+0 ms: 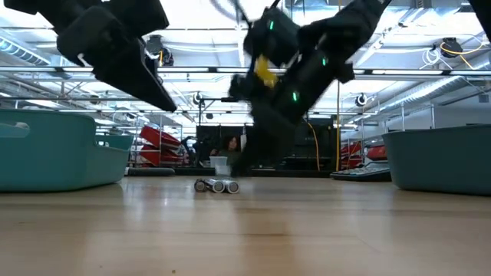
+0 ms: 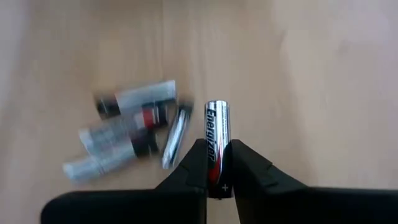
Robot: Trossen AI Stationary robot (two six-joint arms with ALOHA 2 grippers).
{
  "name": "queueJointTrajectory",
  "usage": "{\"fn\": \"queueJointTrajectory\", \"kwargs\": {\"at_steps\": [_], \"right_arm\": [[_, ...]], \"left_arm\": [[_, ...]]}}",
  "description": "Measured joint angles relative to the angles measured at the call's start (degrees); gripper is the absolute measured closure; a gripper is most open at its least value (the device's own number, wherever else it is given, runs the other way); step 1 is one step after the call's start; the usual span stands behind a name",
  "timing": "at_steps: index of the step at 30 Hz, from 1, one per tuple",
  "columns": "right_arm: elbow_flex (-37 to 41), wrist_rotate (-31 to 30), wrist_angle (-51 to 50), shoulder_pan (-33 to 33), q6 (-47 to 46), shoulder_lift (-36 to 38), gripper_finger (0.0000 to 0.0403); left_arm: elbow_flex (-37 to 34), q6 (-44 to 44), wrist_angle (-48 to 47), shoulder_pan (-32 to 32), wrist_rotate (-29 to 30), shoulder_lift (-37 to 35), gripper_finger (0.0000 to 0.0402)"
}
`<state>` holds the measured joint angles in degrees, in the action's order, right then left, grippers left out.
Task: Sort batteries
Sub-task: Put the silver battery into the light blue bin
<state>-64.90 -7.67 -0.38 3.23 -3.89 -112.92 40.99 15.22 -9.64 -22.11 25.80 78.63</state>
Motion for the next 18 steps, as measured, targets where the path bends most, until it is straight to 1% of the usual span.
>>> {"fn": "queueJointTrajectory", "kwargs": {"at_steps": [2,3,5,7,9,10,11,14,18], "right_arm": [[-0.14,0.55,0.96,-0.26,0.6,2.31,0.0377],[-0.17,1.99,1.44,-0.42,0.62,3.32,0.0377],[-0.17,7.05,2.66,-0.83,-0.41,4.53,0.0377],[-0.17,13.37,4.46,-1.22,-2.45,5.15,0.0377],[-0.17,19.68,7.18,-1.62,-4.96,5.66,0.0377],[-0.19,21.77,8.11,-1.78,-6.13,5.81,0.0377],[-0.22,22.78,8.74,-1.8,-7.15,5.83,0.0377],[-0.22,23.25,8.83,-2.03,-9.3,5.77,0.0377],[-0.22,27.22,9.29,-2.87,-12.22,5.79,0.0377]], "left_arm": [[0.0,-5.93,1.7,-0.02,0.3,0.0,0.0206],[0.0,-9.17,2.44,-0.04,0.37,0.0,0.0206],[0.0,-16.35,3.69,-0.06,0.37,0.0,0.0206],[0.0,-23.28,4.97,-0.06,0.43,0.0,0.0206],[0.0,-28.81,5.98,-0.04,0.66,0.0,0.0206],[0.0,-31.2,6.6,-0.04,0.88,0.0,0.0206],[0.0,-33.1,7.28,-0.04,1.43,0.0,0.0206],[0.0,-36.79,8.8,-0.04,1.7,0.0,0.0206],[0.0,-39.66,8.82,-0.17,1.38,0.0,0.0206]]}}
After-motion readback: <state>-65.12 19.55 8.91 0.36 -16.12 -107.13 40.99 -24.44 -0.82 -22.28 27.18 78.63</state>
